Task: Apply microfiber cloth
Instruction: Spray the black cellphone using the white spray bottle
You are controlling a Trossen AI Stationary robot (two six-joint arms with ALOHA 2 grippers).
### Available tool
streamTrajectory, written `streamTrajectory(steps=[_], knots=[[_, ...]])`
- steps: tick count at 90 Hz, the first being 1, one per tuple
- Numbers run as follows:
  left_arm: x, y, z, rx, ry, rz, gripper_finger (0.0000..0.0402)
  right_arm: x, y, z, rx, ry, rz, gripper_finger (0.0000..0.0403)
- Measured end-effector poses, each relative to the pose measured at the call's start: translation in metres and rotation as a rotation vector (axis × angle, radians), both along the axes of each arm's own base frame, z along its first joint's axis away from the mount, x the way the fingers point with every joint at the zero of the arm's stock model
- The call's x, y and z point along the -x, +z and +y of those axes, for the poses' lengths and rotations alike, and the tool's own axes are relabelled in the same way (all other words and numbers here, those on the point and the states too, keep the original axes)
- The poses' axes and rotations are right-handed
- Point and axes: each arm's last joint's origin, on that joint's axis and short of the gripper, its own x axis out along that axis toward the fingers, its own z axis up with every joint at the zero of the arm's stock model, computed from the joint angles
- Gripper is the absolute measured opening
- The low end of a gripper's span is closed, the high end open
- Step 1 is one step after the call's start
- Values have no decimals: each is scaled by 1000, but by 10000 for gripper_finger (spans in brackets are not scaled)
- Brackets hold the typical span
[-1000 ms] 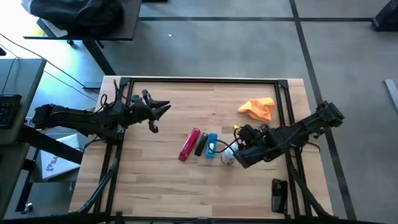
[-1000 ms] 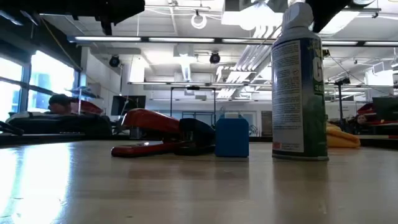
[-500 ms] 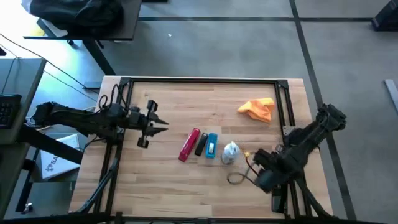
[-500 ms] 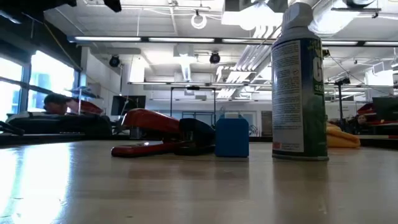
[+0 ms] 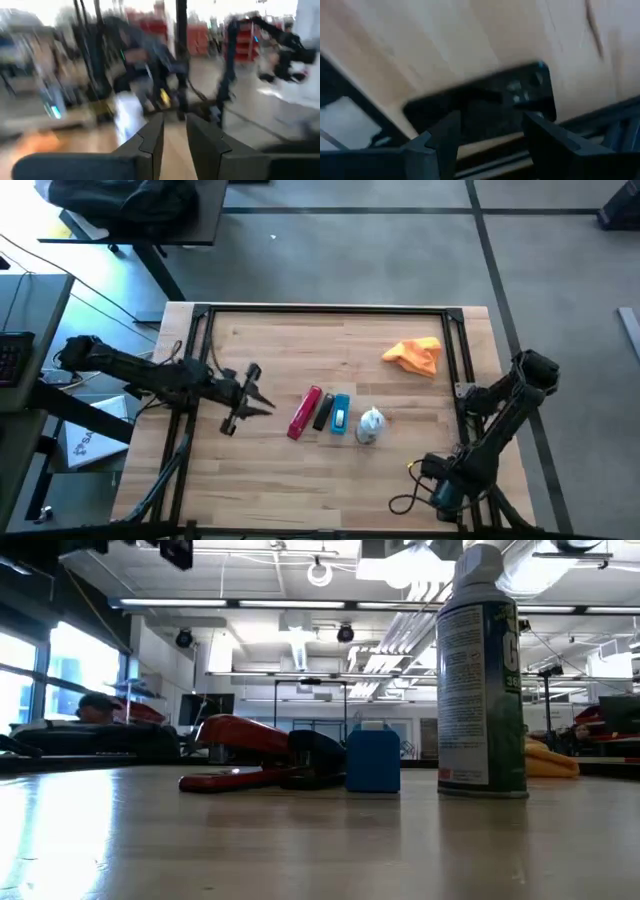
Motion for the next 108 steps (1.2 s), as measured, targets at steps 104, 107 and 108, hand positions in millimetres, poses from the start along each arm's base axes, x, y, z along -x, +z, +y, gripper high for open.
streamTrajectory(steps=[104,107,108], knots=[[17,-65,-128,137,73,305,65,-58,-19,3,219,-293,-127,180],[17,-70,-131,138,75,318,65,-64,-19,1,231,-307,-150,180],[16,-72,-132,139,77,323,65,-66,-19,0,235,-310,-158,180]])
